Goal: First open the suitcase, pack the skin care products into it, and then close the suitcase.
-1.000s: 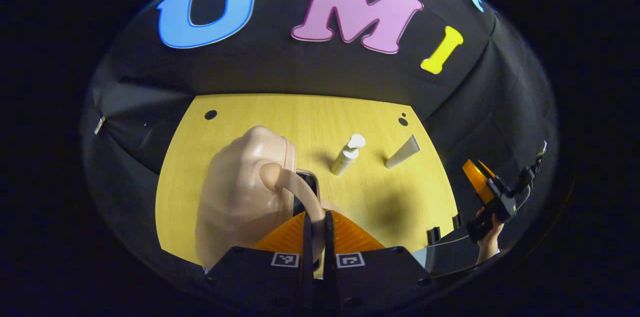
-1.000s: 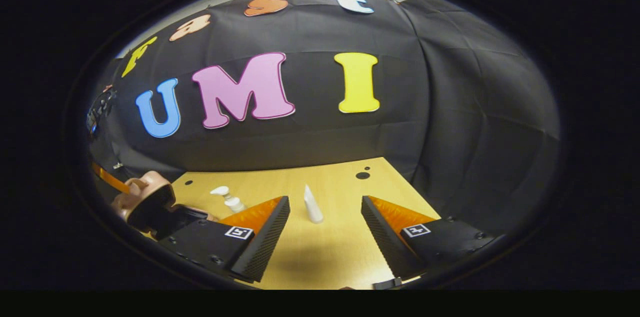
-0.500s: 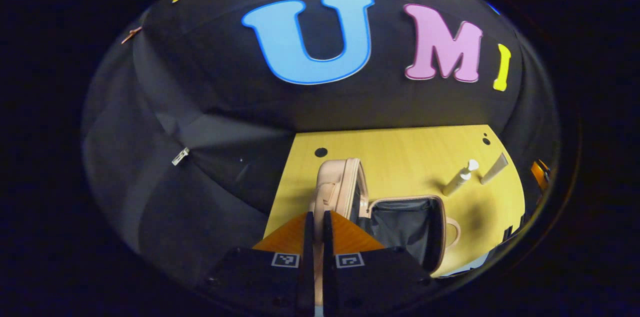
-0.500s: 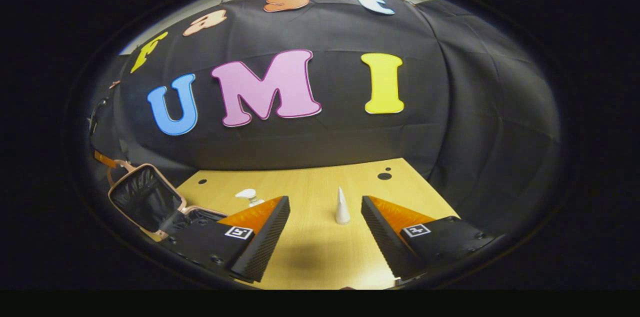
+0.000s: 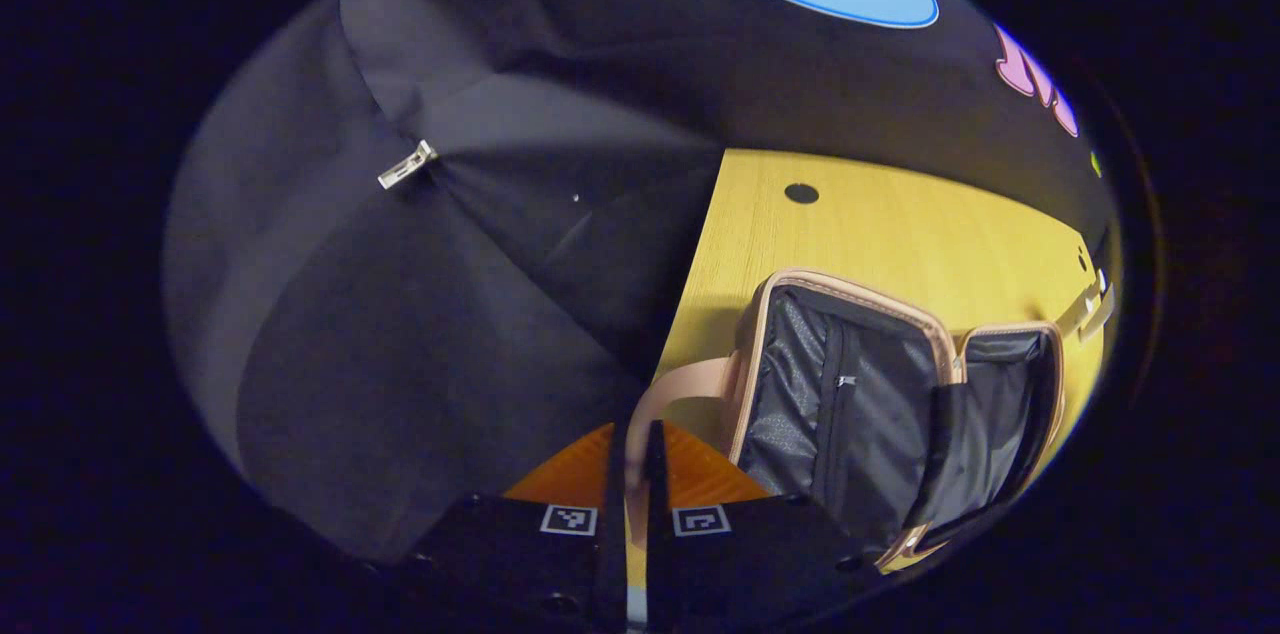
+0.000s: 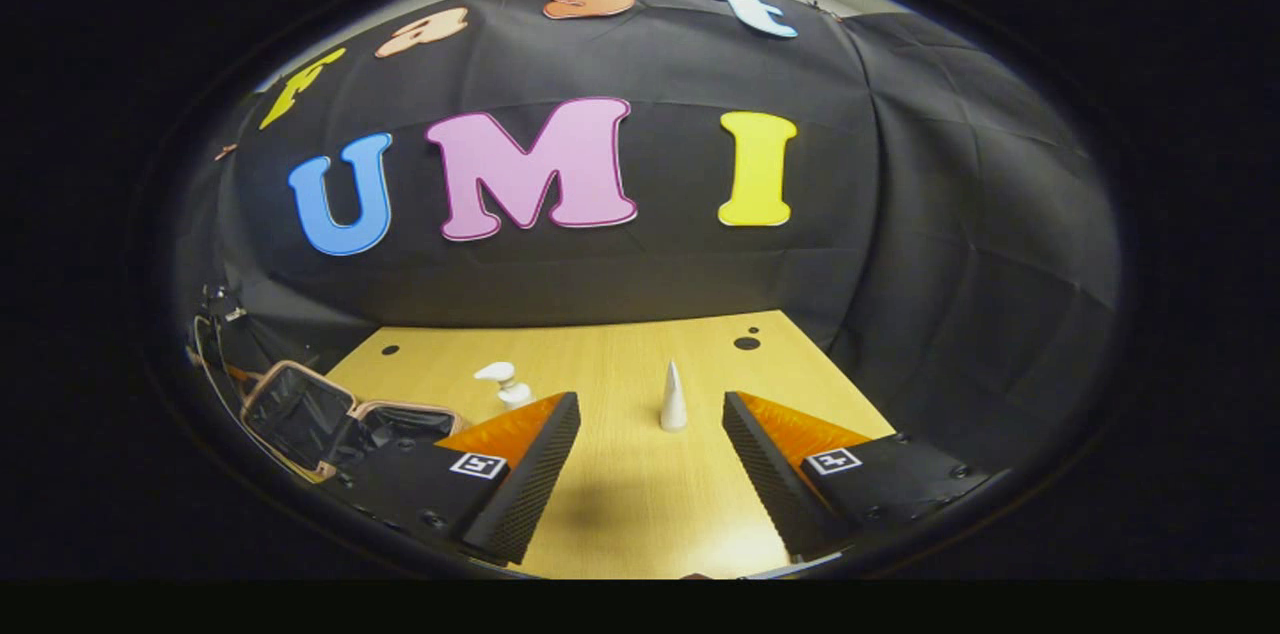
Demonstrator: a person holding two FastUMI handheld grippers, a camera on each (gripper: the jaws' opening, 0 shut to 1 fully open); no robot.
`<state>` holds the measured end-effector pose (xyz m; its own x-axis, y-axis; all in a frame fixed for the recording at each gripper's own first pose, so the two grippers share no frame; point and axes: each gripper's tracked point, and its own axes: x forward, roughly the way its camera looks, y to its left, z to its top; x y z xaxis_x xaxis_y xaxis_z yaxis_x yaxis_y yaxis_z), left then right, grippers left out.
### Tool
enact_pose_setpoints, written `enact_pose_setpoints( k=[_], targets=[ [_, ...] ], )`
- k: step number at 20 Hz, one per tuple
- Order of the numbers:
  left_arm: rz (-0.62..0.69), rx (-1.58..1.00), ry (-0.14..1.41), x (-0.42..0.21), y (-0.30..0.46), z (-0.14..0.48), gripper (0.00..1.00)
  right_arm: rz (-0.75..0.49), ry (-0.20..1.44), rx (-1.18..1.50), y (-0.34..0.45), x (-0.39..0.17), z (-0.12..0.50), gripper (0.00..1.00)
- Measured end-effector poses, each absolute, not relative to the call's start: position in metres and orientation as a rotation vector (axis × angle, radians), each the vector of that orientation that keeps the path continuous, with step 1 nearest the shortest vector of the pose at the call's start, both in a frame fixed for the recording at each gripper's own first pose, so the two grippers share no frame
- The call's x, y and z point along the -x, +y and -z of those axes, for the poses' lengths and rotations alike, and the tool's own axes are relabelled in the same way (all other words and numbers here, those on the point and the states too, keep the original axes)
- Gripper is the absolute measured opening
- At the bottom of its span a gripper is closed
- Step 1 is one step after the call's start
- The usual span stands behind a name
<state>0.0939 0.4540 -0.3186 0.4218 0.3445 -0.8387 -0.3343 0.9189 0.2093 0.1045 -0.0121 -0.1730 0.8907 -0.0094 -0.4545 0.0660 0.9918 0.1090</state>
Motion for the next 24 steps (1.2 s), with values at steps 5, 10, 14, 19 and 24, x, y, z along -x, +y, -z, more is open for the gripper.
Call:
enact_pose_setpoints(
  k=[5, 10, 14, 19, 24],
  targets=[
    [-0.452, -0.007, 1.002, -0.112, 0.457, 0.323, 0.17, 0.054, 0.503, -0.118, 0.003, -0.086, 0.176, 0.93],
    [-0.267, -0.046, 0.742, -0.144, 0.385, 0.245, 0.79, 0.067, 0.524, -0.143, 0.006, -0.081, 0.185, 0.93],
    [-0.028, -0.078, 0.599, -0.153, 0.249, 0.192, 0.99, 0.050, 0.532, -0.156, 0.009, -0.087, 0.189, 0.92],
    [0.181, -0.009, 0.504, -0.149, 0.079, 0.156, 0.98, 0.006, 0.514, -0.131, 0.004, -0.103, 0.194, 0.93],
    [0.265, 0.066, 0.596, -0.172, -0.052, 0.211, 0.98, -0.021, 0.512, -0.091, -0.019, -0.136, 0.223, 0.92]
  ],
)
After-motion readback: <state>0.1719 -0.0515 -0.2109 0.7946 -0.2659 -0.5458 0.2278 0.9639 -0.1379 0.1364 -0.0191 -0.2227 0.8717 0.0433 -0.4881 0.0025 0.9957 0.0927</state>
